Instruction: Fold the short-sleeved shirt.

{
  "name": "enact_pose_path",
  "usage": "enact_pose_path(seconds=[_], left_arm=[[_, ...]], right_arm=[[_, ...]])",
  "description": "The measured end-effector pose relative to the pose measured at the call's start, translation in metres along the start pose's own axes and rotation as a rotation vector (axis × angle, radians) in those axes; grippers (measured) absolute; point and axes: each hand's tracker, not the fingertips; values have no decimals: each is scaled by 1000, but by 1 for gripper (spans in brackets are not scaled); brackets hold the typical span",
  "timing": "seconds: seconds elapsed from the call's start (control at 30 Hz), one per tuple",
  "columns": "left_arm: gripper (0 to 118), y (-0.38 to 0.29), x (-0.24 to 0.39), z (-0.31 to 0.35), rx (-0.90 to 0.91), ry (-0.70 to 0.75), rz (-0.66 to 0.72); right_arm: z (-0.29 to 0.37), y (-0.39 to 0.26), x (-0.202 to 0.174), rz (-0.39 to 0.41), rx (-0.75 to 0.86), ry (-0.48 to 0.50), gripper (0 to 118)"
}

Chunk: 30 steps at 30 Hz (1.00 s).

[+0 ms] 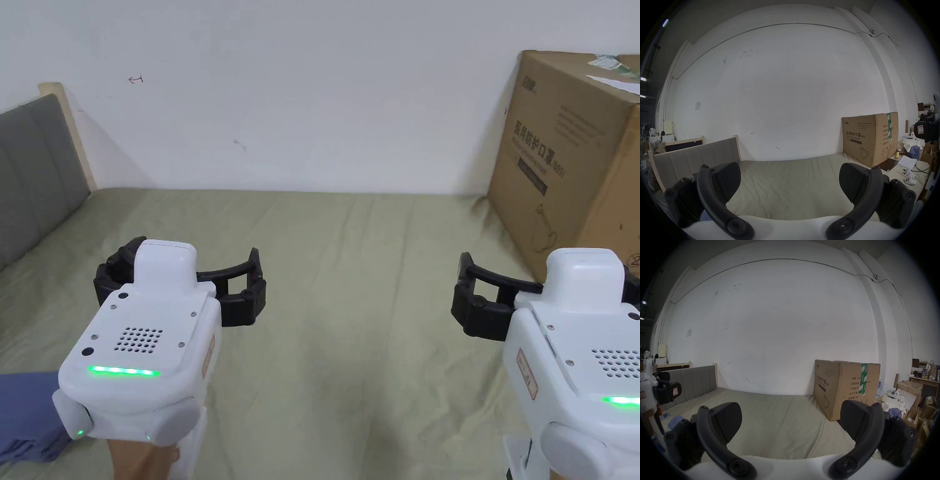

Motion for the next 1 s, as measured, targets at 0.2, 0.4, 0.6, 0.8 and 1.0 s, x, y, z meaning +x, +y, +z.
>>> enact_pose_path(seconds=[0.2, 0.4, 0.6, 0.8, 1.0], left_arm=[[118, -1, 0, 0, -1, -3, -2], [118, 0, 1, 1, 4, 4, -5], [118, 0, 0, 1, 4, 6, -8], [118, 0, -1, 2, 7, 11, -1], [118, 0, -2, 2, 5, 14, -1]], right_arm=[[1, 1, 0, 0, 3, 1, 118], [1, 2, 0, 0, 3, 2, 118], [1, 1, -1, 3, 2, 4, 118], [0, 1, -2, 3, -3, 5, 118], [0, 1, -2, 6, -2, 5, 118]])
